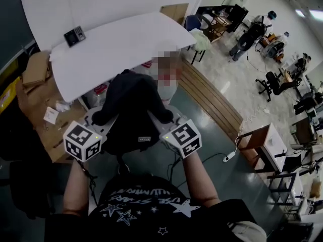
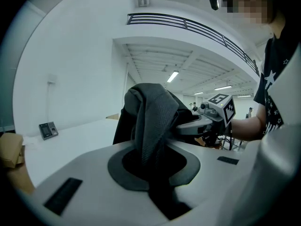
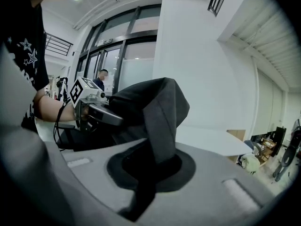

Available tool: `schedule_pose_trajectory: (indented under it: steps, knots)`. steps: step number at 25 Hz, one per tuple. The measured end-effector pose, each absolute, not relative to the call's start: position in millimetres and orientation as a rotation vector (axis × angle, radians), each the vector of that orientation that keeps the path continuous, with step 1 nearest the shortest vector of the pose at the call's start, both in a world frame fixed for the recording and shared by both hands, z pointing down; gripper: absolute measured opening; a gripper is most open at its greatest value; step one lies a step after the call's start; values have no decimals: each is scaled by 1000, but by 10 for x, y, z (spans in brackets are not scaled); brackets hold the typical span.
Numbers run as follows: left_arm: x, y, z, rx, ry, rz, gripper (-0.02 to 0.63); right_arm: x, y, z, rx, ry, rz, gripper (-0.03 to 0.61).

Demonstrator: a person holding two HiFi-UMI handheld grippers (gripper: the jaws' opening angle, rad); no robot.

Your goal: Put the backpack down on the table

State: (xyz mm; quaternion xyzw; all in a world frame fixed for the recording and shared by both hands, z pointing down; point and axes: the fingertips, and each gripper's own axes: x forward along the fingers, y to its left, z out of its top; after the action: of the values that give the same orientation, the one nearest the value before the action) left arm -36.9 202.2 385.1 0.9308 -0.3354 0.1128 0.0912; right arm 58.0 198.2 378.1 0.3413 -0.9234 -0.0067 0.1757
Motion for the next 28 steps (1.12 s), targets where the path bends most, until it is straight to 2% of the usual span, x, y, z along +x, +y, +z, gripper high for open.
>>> schedule_pose_trajectory:
  steps: [16, 28]
  knots:
    - [-906, 1623, 3898, 2828, -923, 347, 54, 70, 1621, 3833, 1096, -2621, 15, 15]
    - [-957, 1103, 3870, 2785, -949, 298, 54, 27, 1050, 3764, 1073, -2637, -35, 15]
